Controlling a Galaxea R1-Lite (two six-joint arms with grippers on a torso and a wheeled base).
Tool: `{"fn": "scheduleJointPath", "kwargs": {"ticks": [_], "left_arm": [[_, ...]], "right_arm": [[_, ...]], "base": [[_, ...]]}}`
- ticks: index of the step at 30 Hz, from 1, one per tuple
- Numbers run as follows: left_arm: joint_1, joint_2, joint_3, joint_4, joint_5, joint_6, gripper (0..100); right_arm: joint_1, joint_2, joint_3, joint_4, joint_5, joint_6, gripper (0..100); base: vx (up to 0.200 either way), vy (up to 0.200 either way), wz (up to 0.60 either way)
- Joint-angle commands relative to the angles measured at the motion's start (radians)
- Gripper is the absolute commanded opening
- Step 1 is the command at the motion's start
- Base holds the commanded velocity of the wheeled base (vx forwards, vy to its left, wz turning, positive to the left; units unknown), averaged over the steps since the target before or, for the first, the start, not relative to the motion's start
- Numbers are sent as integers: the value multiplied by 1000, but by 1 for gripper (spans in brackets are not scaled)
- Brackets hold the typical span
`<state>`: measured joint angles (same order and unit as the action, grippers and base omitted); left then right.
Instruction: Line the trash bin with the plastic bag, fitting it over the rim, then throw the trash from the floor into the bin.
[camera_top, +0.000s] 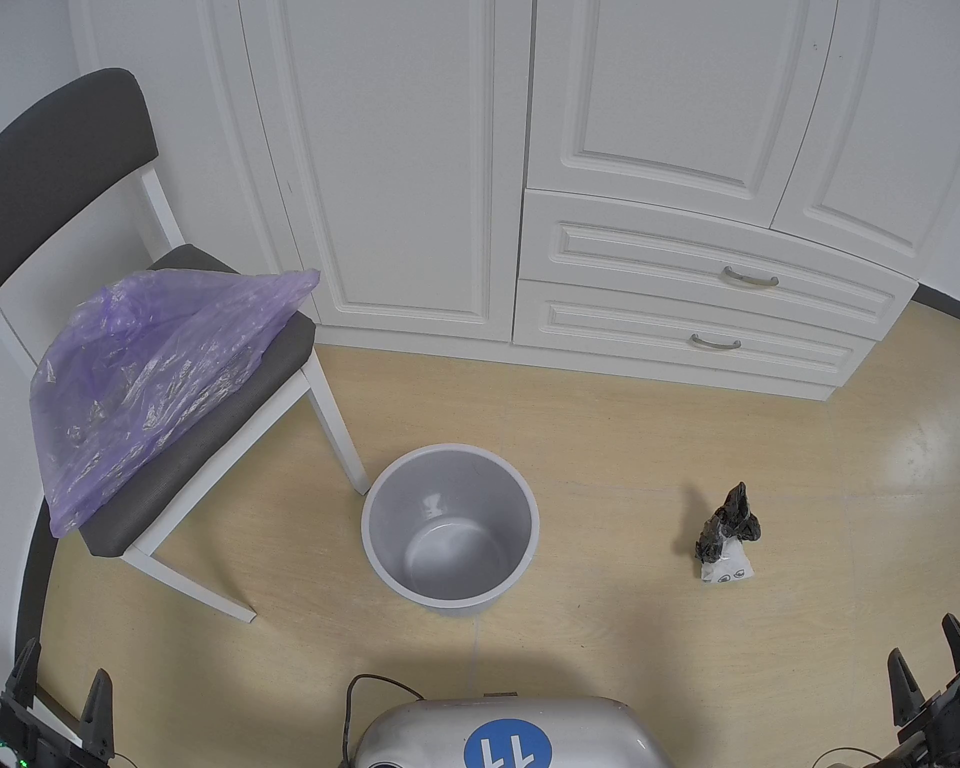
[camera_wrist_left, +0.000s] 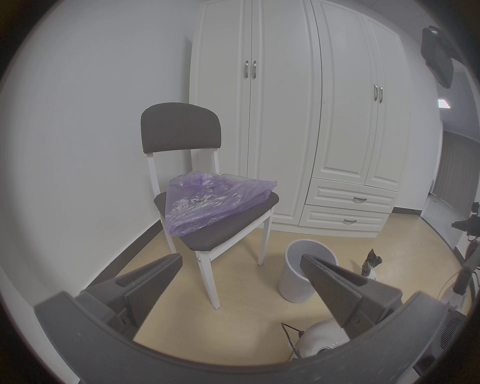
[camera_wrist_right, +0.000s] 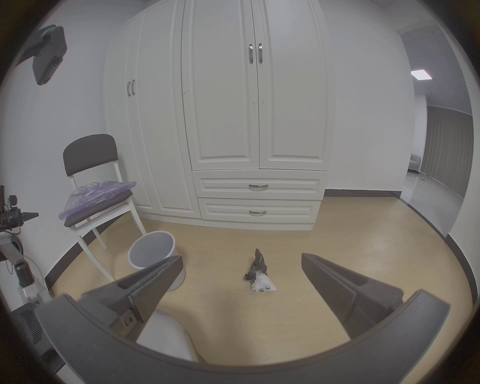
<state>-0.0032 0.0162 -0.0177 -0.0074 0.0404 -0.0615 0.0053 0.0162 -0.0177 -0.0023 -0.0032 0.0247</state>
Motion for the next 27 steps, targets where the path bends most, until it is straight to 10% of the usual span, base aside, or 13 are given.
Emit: {"fn": "scheduleJointPath", "kwargs": {"ticks": [1,27], "left_arm": [[0,-15,18,0,-1,-1,100],[0,-15,18,0,-1,0,100]], "right_arm": [[-1,-16,18,-1,0,0,100],[-2,-16,18,-1,0,-5,100]], "base": [[0,0,0],[0,0,0]]}}
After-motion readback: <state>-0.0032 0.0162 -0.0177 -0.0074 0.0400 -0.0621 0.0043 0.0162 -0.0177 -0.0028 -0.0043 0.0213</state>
